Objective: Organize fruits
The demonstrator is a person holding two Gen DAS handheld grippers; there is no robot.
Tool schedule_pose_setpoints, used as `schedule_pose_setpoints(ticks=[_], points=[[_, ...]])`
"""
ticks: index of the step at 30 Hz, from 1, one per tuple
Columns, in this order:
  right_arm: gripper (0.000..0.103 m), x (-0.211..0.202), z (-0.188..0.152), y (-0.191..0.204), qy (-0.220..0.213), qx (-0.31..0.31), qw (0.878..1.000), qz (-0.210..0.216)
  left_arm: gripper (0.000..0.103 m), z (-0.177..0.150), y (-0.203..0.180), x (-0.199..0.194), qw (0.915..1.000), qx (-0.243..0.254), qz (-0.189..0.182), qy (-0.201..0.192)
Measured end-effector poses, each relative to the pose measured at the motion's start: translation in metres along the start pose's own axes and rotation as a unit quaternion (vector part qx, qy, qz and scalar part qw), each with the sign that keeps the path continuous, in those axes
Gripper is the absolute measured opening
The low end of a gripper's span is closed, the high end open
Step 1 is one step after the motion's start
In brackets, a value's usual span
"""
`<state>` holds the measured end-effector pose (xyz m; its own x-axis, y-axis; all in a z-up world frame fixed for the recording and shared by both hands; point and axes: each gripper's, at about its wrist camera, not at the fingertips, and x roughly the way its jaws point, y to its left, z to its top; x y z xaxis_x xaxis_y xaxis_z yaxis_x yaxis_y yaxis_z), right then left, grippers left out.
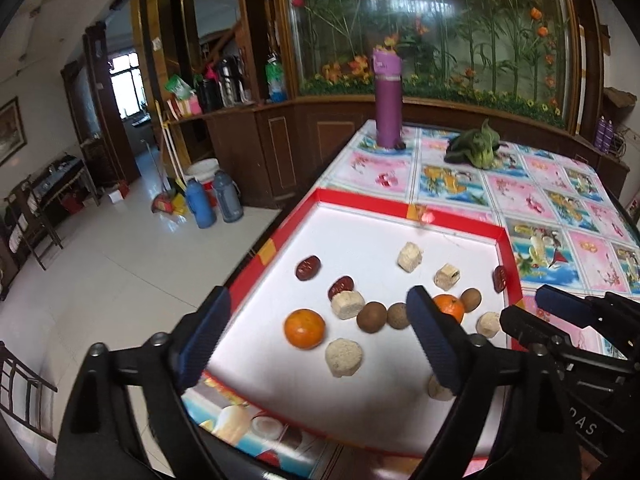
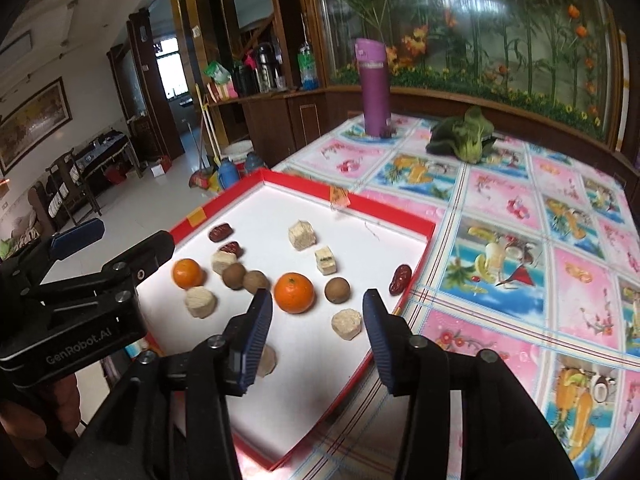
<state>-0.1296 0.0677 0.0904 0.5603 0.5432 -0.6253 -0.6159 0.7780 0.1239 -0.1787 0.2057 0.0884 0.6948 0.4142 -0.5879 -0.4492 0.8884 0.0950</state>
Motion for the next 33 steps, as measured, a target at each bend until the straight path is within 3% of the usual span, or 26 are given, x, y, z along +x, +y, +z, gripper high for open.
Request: schedule_pose_setpoints(ticks=[4,15,26,33], points=[[0.054,-0.023,-0.002,0.006,-0.018,0.000,1.000,0.004,0.100,0.000,0.000,-0.023,0.9999,-0.001,0.001,-0.017],[0.078,-0.081,-0.013,0.015,-0.090,0.004,0.996,0.003,0.103,-0.011,0.001,-0.081,0.9983,0.006,0.034,-0.047],[0.083,-0.118,-0.023,0.014,-0.125,0.028,0.992,0.006,0.103,-0.018,0.008,-0.128,0.9960,-0.001,0.045,-0.077],[0.083,-0.137,-0.027,0.025,-0.147,0.010,0.989,-0.009,0.103,-0.022,0.014,-0.143,0.9953,-0.016,0.049,-0.082]])
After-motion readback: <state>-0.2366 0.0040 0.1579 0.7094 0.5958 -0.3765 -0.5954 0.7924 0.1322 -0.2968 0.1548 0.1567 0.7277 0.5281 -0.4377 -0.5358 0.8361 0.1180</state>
